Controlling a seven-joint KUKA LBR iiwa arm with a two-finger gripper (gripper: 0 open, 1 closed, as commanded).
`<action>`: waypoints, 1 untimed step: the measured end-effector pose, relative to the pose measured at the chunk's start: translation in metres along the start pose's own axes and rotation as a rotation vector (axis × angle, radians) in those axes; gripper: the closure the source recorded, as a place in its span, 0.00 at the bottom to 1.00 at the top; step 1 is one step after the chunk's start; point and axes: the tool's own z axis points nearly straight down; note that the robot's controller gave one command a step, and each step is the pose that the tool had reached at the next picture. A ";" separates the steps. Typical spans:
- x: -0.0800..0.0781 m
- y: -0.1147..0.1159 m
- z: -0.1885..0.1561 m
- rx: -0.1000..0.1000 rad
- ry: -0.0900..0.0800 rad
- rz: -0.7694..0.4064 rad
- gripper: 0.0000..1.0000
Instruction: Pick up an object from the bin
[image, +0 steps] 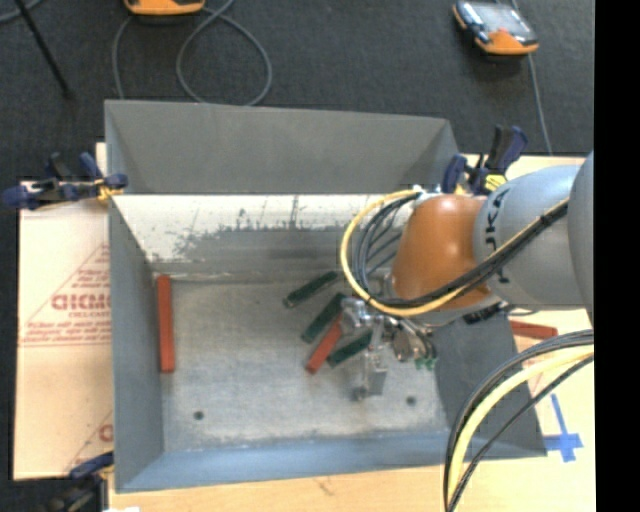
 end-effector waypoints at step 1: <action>-0.003 0.000 -0.003 0.001 -0.009 0.001 1.00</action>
Offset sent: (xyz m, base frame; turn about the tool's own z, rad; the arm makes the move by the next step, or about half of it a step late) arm 0.0000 0.0000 0.0000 0.0000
